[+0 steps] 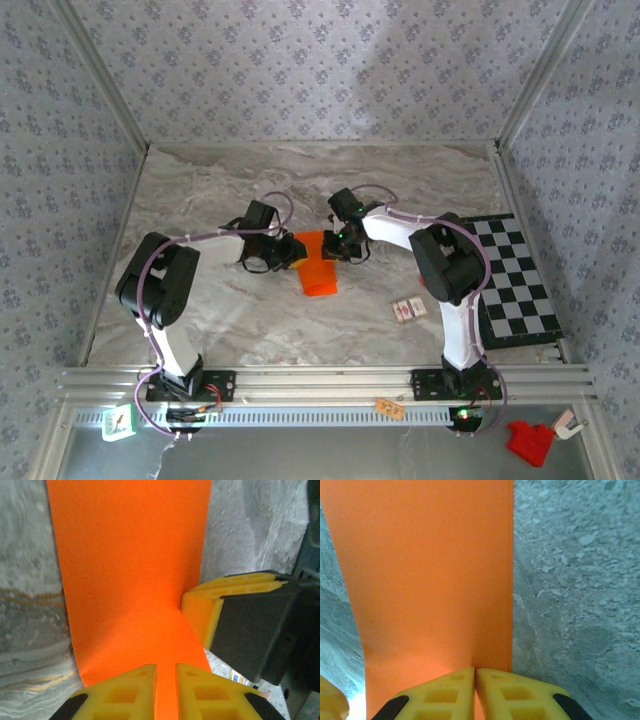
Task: Fold a paper plane with a square sheet of paper (pick it up from the middle)
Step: First fold the square sheet of paper in half at the center of the table.
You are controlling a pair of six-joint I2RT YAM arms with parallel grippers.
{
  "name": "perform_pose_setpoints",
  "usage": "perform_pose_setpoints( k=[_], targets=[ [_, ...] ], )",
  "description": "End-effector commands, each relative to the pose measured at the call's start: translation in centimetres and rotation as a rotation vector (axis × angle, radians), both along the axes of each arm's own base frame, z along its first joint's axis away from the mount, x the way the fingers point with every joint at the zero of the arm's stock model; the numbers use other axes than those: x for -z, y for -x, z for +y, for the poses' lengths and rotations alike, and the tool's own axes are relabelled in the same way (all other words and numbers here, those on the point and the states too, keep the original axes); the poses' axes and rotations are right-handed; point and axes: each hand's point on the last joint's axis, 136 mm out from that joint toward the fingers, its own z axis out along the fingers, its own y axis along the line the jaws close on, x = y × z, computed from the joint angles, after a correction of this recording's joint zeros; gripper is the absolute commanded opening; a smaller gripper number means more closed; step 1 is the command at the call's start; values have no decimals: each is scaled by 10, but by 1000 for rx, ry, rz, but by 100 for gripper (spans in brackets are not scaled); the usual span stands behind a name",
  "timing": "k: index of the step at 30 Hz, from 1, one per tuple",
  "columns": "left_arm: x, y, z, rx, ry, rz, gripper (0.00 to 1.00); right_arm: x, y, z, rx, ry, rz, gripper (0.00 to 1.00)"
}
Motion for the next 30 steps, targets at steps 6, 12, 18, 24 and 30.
perform_pose_setpoints(
  k=[6, 12, 18, 24, 30],
  targets=[
    [-10, 8, -29, 10, 91, 1, 17, 97, 49, -86, 90, 381, 190, 15],
    [3, 15, -30, 25, 61, 51, 17, 97, 48, -85, 105, 369, 191, 15],
    [14, 22, -29, 49, 33, 91, 16, 97, 48, -85, 104, 365, 191, 15],
    [30, 26, -21, 58, -29, 110, 16, 98, 49, -86, 106, 366, 195, 15],
    [46, 35, -7, 43, -63, 131, 16, 100, 51, -88, 105, 375, 200, 15]
  ],
)
